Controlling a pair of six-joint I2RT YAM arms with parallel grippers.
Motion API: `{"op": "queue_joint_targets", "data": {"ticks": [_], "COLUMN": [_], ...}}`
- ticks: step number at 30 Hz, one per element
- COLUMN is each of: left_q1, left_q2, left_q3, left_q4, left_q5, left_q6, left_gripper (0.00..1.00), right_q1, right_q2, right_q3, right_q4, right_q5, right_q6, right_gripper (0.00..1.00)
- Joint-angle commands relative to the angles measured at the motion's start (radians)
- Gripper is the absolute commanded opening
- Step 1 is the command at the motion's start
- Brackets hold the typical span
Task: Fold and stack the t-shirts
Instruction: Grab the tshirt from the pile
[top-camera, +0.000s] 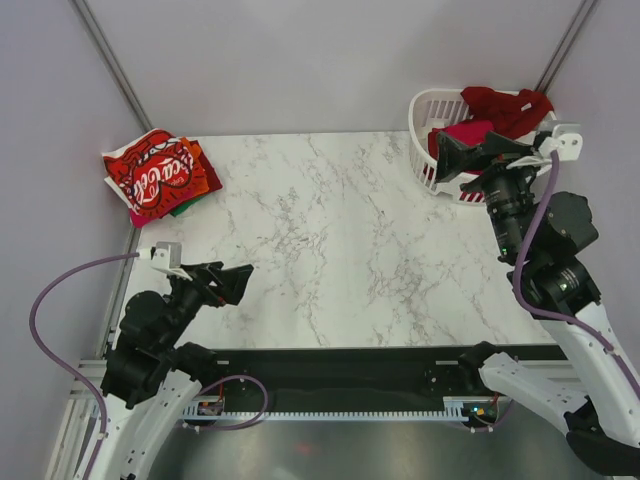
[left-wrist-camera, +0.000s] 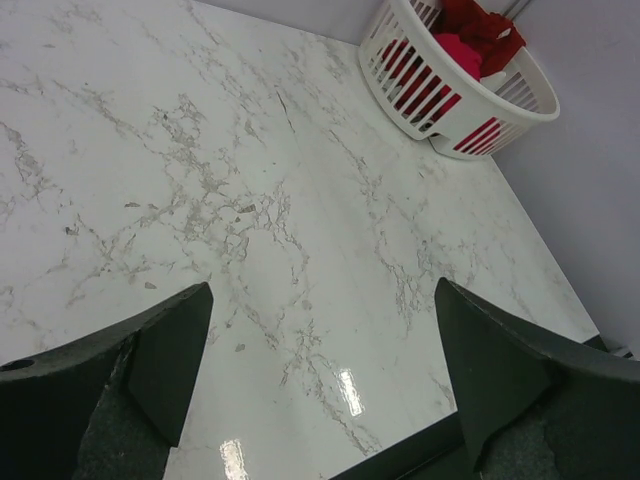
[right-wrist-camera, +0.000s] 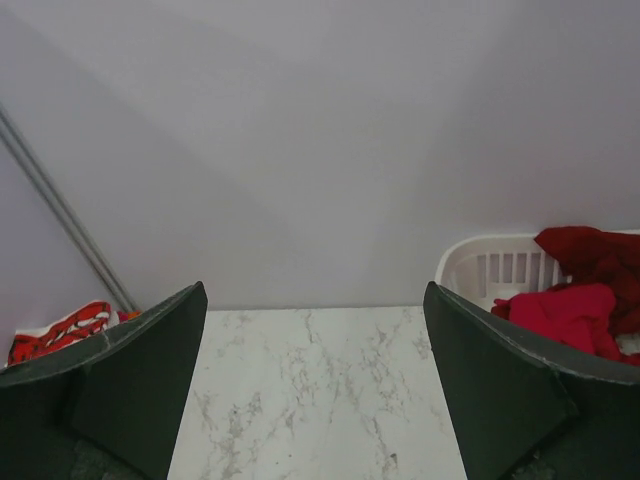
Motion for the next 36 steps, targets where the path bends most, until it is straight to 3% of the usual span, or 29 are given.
{"op": "queue_joint_targets", "data": {"ticks": [1, 4, 8, 10, 11, 13, 15, 16, 18, 22, 27, 36], "left_q1": [0.000, 0.000, 0.000, 0.000, 0.000, 0.000, 0.000, 0.000, 0.000, 0.002, 0.002, 0.002], "left_q2": [0.007, 0.007, 0.013, 0.033, 0.044, 0.081, 0.107, 0.114, 0.128, 0.115, 0.128, 0.130], "left_q3": [0.022, 0.022, 0.025, 0.034, 0.039, 0.054, 0.071, 0.074, 0.072, 0.068, 0.066, 0.071], "left_q4": [-0.001, -0.002, -0.011, -0.030, -0.037, -0.051, -0.073, -0.077, -0.088, -0.093, -0.091, -0.094], "left_q5": [-0.004, -0.006, -0.010, -0.006, -0.012, -0.026, -0.087, -0.104, -0.158, -0.176, -0.161, -0.158], "left_q6": [0.025, 0.023, 0.032, 0.057, 0.072, 0.077, 0.074, 0.066, 0.045, 0.028, 0.023, 0.020], "left_gripper": [1.00, 1.00, 1.00, 1.00, 1.00, 1.00, 1.00, 1.00, 1.00, 1.00, 1.00, 0.99], "right_q1": [0.003, 0.001, -0.045, -0.137, -0.213, -0.326, -0.505, -0.545, -0.612, -0.614, -0.619, -0.619], "right_q2": [0.013, 0.087, 0.279, 0.470, 0.544, 0.767, 0.909, 1.027, 1.100, 1.134, 1.313, 1.470], "right_q3": [0.012, 0.013, 0.157, 0.343, 0.510, 0.674, 0.873, 0.923, 1.009, 0.899, 1.115, 1.124], "right_q4": [0.011, 0.025, -0.064, -0.226, -0.297, -0.499, -0.602, -0.618, -0.632, -0.469, -0.547, -0.498], "right_q5": [-0.187, -0.060, -0.050, -0.067, -0.082, -0.199, -0.485, -0.545, -0.524, -0.385, -0.335, -0.281], "right_q6": [-0.085, -0.073, -0.078, -0.042, -0.023, 0.088, 0.199, 0.237, 0.277, 0.234, 0.160, 0.116], "right_gripper": [0.98, 0.98, 0.98, 0.98, 0.98, 0.98, 0.98, 0.98, 0.98, 0.98, 0.98, 0.98]}}
